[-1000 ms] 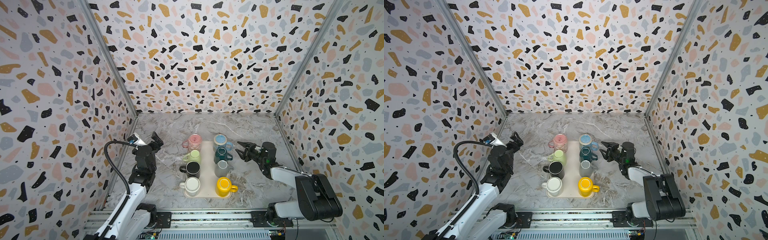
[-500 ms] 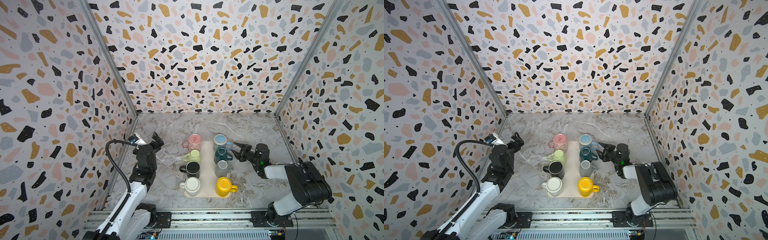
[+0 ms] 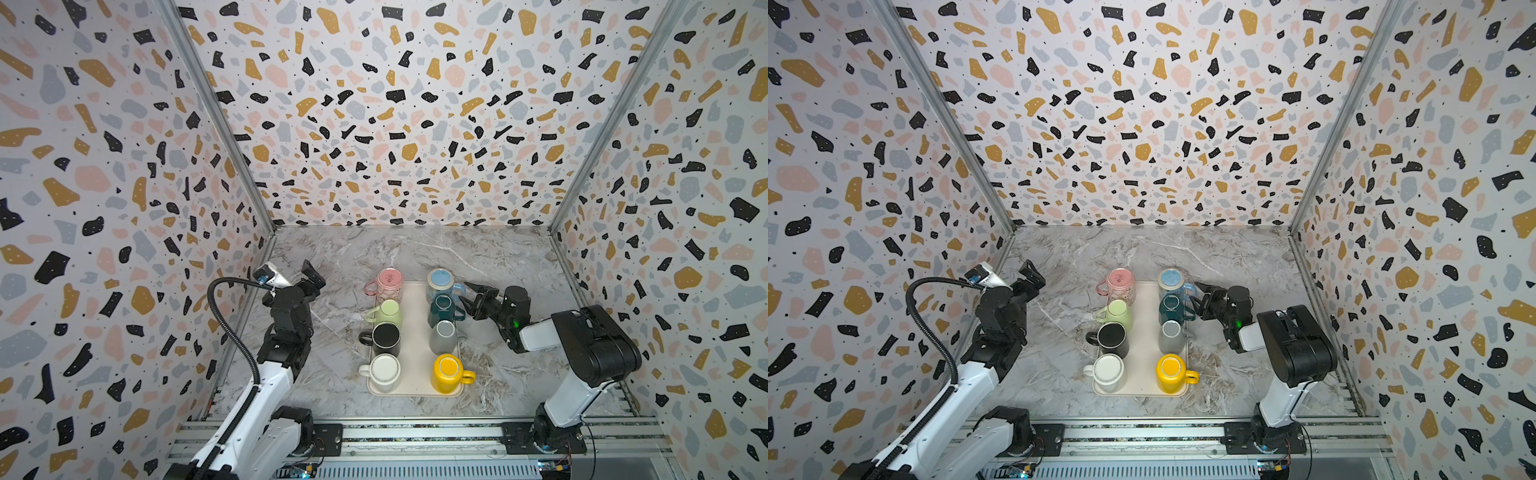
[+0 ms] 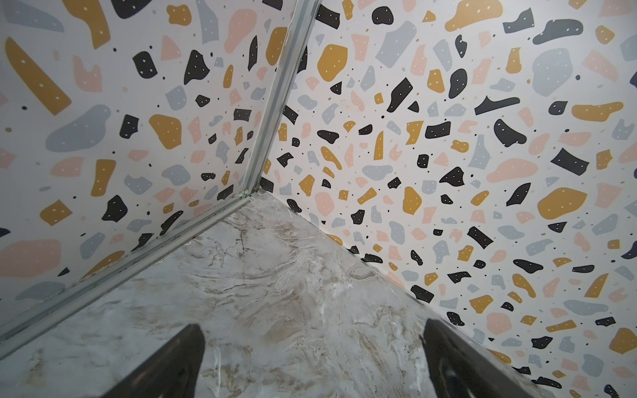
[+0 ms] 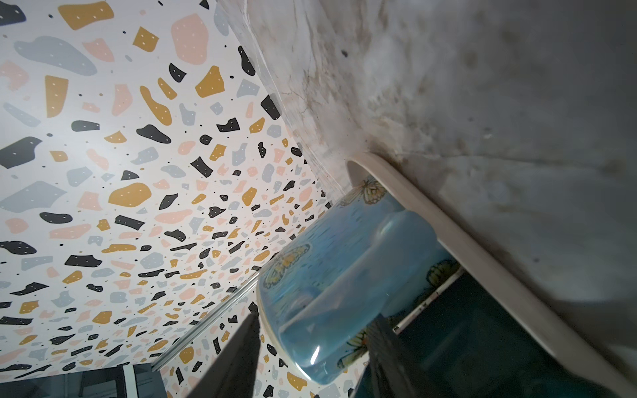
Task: Turn the mug right side up
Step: 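Reach the right gripper toward the upside-down light blue mug on the tray, then close the right gripper on the light blue mug's rim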
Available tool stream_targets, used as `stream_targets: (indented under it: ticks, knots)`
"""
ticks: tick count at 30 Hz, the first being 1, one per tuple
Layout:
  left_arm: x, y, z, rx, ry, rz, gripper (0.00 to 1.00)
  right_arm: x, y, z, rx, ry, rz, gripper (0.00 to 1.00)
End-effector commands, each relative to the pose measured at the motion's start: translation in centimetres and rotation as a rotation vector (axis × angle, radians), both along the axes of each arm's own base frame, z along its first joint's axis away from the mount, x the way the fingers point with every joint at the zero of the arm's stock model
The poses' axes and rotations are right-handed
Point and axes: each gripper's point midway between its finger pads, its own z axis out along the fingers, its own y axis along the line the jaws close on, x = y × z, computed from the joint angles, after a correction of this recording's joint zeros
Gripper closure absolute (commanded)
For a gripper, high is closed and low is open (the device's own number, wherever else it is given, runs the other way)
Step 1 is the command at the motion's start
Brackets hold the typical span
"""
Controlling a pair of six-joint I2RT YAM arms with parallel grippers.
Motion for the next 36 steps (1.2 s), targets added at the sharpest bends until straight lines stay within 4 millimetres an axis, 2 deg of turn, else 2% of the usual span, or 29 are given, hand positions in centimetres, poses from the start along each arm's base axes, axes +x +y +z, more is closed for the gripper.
stream_targets:
  ticks: [1,20,36]
  knots:
    - [0.0,0.5,2.1,0.023,-0.034,0.024,0.0,1.3,0.5,2.2,0.195,0.064,-0.049,0.48]
    - [-0.3,0.8,2.6,0.055,-0.023,0.04,0.0,4.3,1.0,1.9,0.25,0.038,-0.066,0.53]
    - [-0.2,0.9,3.1,0.066,-0.025,0.047,0.0,6.1,1.5,1.0,0.292,0.039,-0.064,0.57]
